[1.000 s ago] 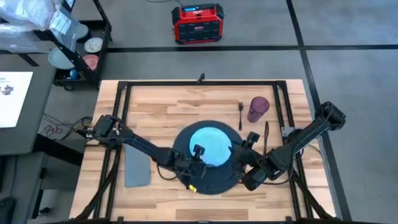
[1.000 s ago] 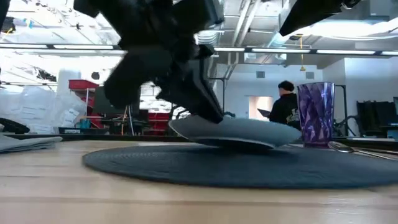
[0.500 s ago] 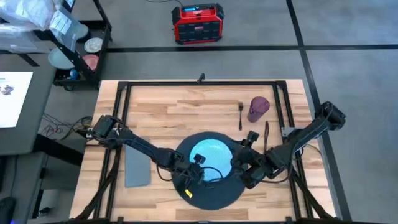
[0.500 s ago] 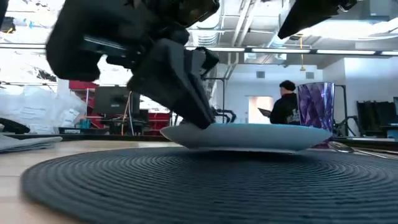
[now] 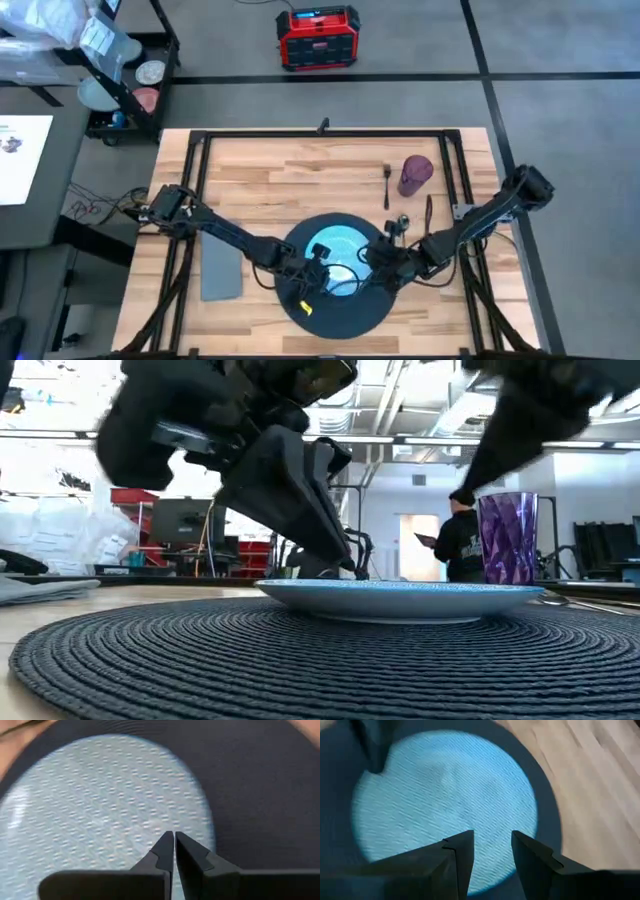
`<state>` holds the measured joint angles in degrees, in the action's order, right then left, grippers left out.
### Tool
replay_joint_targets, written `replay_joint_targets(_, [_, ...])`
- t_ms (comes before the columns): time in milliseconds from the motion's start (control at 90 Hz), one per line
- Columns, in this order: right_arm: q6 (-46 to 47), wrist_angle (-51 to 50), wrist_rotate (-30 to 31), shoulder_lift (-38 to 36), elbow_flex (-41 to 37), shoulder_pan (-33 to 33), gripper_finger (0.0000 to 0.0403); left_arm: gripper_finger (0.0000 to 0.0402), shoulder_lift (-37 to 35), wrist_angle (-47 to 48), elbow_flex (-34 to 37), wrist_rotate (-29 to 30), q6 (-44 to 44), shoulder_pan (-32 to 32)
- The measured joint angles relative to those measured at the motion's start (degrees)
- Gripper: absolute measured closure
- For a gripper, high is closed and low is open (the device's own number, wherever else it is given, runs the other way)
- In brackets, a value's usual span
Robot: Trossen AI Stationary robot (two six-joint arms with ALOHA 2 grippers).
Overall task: Set table place
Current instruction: Adjust the blue plate on the black tablemat
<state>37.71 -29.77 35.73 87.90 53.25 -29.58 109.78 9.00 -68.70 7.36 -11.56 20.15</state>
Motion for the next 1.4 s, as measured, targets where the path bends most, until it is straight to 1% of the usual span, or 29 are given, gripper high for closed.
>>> replay_joint_targets(122, [1.3, -0.1, -0.2, -0.6, -2.1, 1.9, 0.0285, 0.0401, 0.0, -4.3, 0.7, 2.6, -1.2, -1.5])
replay_joint_targets(211, [2.4, 0.0, -2.5, -0.6, -3.7, 3.6, 0.0285, 0.0401, 0.4, -5.7, 0.6, 2.7, -3.0, -2.8])
replay_joint_targets(389, [4.4, 2.6, -4.7, -0.6, -8.6, 5.5, 0.0285, 0.0401, 4.2, -6.1, 0.6, -1.2, -2.7, -4.9])
replay_joint_targets(544, [5.4, 4.3, -6.9, -0.6, -11.6, 6.5, 0.0285, 0.0401, 4.8, -7.2, 0.6, -1.6, -2.5, -4.9])
replay_joint_targets(644, [5.8, 6.9, -9.5, -0.6, -14.2, 8.0, 0.0285, 0.0401, 4.8, -7.2, 0.6, -1.8, -2.5, -4.9])
replay_joint_targets(744, [5.5, 11.4, -12.0, -0.6, -16.5, 9.2, 0.0285, 0.0401, 4.8, -8.2, 0.6, -5.2, -2.2, -5.0])
replay_joint_targets(989, [3.3, 18.9, -13.7, -0.7, -19.8, 12.4, 0.0285, 0.0401, 4.8, -10.0, 0.5, -11.9, -1.2, -4.8])
replay_joint_targets(1122, [2.1, 22.2, -14.6, -0.7, -21.0, 14.1, 0.0285, 0.0401, 5.9, -9.5, 0.5, -13.9, -0.1, -4.7])
replay_joint_targets(1222, [1.7, 23.1, -15.0, -0.8, -21.6, 15.0, 0.0285, 0.0401, 7.3, -11.6, 0.3, -16.6, 1.1, -4.7])
replay_joint_targets(1400, [-0.4, 24.5, -15.7, -0.7, -21.6, 17.0, 0.0285, 0.0401, 8.3, -12.5, 0.2, -17.7, 2.2, -4.1])
